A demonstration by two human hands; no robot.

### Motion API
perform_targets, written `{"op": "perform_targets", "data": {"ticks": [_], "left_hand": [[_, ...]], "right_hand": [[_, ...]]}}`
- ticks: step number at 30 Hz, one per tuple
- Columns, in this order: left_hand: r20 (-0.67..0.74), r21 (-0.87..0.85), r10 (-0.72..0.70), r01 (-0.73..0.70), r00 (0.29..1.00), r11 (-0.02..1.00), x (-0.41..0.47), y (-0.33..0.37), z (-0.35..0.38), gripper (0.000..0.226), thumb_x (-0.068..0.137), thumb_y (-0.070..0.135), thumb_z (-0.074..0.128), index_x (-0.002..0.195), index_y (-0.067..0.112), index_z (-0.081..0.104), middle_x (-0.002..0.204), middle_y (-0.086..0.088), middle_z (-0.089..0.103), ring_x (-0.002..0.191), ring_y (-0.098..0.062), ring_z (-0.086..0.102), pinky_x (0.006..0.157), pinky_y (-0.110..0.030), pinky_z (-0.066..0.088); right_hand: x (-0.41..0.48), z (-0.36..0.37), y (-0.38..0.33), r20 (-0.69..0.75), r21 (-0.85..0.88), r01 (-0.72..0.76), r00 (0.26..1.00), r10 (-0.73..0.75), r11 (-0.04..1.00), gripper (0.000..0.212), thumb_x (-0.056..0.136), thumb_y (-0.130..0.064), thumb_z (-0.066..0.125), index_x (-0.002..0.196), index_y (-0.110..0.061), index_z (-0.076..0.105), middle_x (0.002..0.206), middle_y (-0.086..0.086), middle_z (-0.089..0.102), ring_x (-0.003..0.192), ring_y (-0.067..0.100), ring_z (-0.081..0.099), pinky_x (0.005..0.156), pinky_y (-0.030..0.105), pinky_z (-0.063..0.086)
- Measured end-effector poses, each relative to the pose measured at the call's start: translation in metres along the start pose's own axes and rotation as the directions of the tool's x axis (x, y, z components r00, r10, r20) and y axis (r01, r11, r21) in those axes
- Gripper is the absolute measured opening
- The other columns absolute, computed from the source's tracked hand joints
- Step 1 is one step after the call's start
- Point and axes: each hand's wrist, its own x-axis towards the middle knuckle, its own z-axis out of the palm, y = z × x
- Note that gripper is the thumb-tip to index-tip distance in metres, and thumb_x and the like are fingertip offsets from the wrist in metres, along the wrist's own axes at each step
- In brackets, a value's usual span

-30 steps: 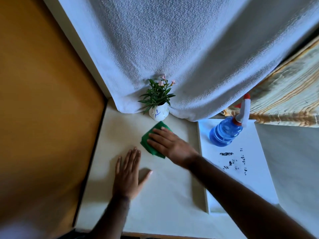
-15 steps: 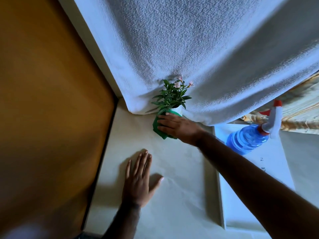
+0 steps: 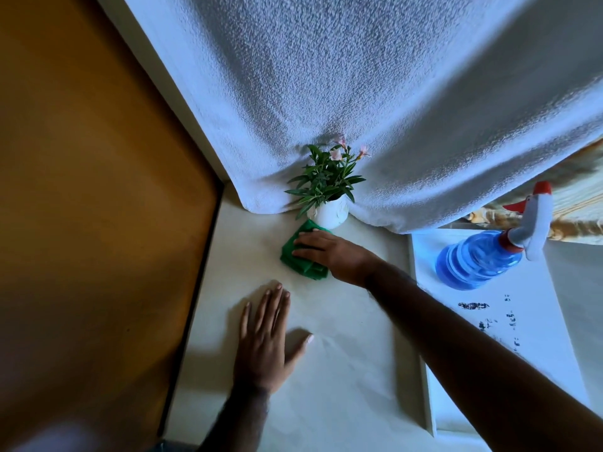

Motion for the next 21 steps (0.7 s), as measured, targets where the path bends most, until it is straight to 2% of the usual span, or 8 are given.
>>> {"op": "perform_targets", "data": {"ticks": [4,6,8,11,15,18,21], "left_hand": [[0.002,-0.007,0.000,0.000,1.000,1.000,0.001,0.001,-0.002,0.089,0.096,0.072,0.049,0.161,0.013,0.036,0.170,-0.007,0.037,0.157,-0.026,0.037,0.119,-0.060,0.043],[0.000,-0.005,-0.002,0.002,1.000,1.000,0.001,0.002,-0.003,0.089,0.096,0.072,0.050,0.161,0.013,0.036,0.170,-0.007,0.037,0.157,-0.026,0.037,0.119,-0.060,0.043],[-0.003,-0.002,-0.002,0.002,1.000,1.000,0.001,0.002,-0.004,0.088,0.096,0.071,0.050,0.161,0.013,0.037,0.170,-0.007,0.037,0.157,-0.026,0.037,0.119,-0.060,0.043],[-0.003,0.001,-0.001,0.001,1.000,1.000,0.002,0.003,-0.004,0.088,0.096,0.071,0.050,0.161,0.013,0.037,0.170,-0.007,0.037,0.156,-0.025,0.037,0.120,-0.060,0.043],[0.012,0.002,-0.004,0.004,1.000,1.000,0.003,0.002,-0.003,0.088,0.097,0.072,0.046,0.161,0.013,0.037,0.170,-0.007,0.037,0.157,-0.025,0.036,0.120,-0.059,0.043],[0.016,-0.003,-0.004,0.004,1.000,1.000,0.001,0.001,-0.001,0.088,0.097,0.072,0.048,0.162,0.014,0.035,0.171,-0.006,0.035,0.158,-0.023,0.034,0.122,-0.059,0.040],[0.016,-0.008,0.000,0.000,1.000,1.000,0.000,0.000,0.002,0.089,0.096,0.072,0.049,0.162,0.015,0.034,0.172,-0.005,0.034,0.159,-0.022,0.032,0.123,-0.059,0.038]], "right_hand": [[-0.004,-0.008,-0.011,-0.157,-0.150,0.157,0.971,-0.180,0.976,0.043,0.099,0.006,0.037,0.129,0.001,0.069,0.136,0.023,0.065,0.134,0.043,0.054,0.114,0.054,0.041],[-0.005,-0.016,-0.009,-0.269,-0.226,0.159,0.938,-0.219,0.961,0.033,0.103,0.001,0.048,0.127,-0.002,0.071,0.135,0.020,0.067,0.133,0.041,0.056,0.116,0.054,0.038],[-0.006,-0.022,-0.001,-0.340,-0.255,0.128,0.916,-0.213,0.958,0.029,0.098,0.003,0.062,0.124,-0.003,0.073,0.133,0.019,0.069,0.130,0.041,0.058,0.114,0.057,0.041],[-0.009,-0.023,0.012,-0.312,-0.237,0.132,0.928,-0.204,0.962,0.030,0.094,0.007,0.068,0.121,-0.003,0.074,0.134,0.020,0.068,0.132,0.042,0.057,0.112,0.059,0.042],[-0.014,-0.012,0.017,-0.277,-0.192,0.121,0.945,-0.172,0.974,0.032,0.095,0.005,0.063,0.124,-0.004,0.073,0.138,0.018,0.065,0.136,0.040,0.054,0.117,0.055,0.036],[-0.017,0.000,0.015,-0.242,-0.118,0.102,0.962,-0.128,0.988,0.033,0.092,0.010,0.066,0.121,-0.001,0.074,0.135,0.022,0.066,0.131,0.044,0.057,0.113,0.059,0.038],[-0.022,0.008,0.010,-0.205,0.015,0.024,0.978,-0.020,1.000,0.038,0.092,0.013,0.065,0.128,0.000,0.070,0.139,0.024,0.062,0.133,0.044,0.055,0.113,0.060,0.041]]}}
